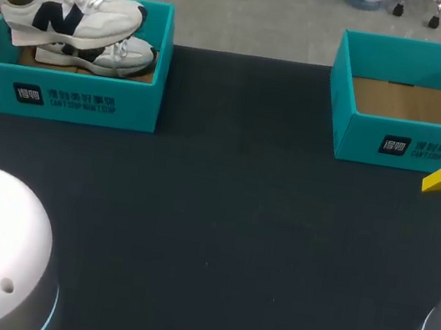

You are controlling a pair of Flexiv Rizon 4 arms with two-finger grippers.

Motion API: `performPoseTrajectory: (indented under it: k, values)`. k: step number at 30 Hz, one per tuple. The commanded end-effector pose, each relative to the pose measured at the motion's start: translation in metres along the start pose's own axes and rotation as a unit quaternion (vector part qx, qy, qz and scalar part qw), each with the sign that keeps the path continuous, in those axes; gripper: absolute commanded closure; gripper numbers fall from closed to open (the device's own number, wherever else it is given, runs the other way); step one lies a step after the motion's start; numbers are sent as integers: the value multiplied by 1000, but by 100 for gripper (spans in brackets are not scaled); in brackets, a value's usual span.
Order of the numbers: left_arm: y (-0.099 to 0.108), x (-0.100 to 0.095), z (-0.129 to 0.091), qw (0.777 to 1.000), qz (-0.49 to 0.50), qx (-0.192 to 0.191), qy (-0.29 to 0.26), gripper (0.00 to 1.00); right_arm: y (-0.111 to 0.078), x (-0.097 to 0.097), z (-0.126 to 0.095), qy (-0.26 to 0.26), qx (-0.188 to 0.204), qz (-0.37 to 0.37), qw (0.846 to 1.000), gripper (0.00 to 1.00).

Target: Take the shoe out of the shoebox, open the shoe tongue, remove and reinsert the insole, then place the shoe into the shoebox

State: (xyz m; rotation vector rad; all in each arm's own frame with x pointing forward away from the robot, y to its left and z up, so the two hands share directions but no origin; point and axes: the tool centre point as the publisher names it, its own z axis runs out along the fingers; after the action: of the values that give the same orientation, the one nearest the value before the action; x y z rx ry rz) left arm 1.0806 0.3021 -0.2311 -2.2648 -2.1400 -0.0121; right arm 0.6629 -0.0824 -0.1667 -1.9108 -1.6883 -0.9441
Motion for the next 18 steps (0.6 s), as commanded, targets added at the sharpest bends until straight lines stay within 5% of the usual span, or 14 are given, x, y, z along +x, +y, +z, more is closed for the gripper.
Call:
performPoseTrajectory:
  k: [1,18]
  values:
    - [-17,-4,-13,1000,-4,-6,3,100,-10,0,-3,-1,-23,1,1000,0]
    - [-57,-44,-32,1000,-4,11,8,100,-10,0,-3,-1,-23,1,1000,0]
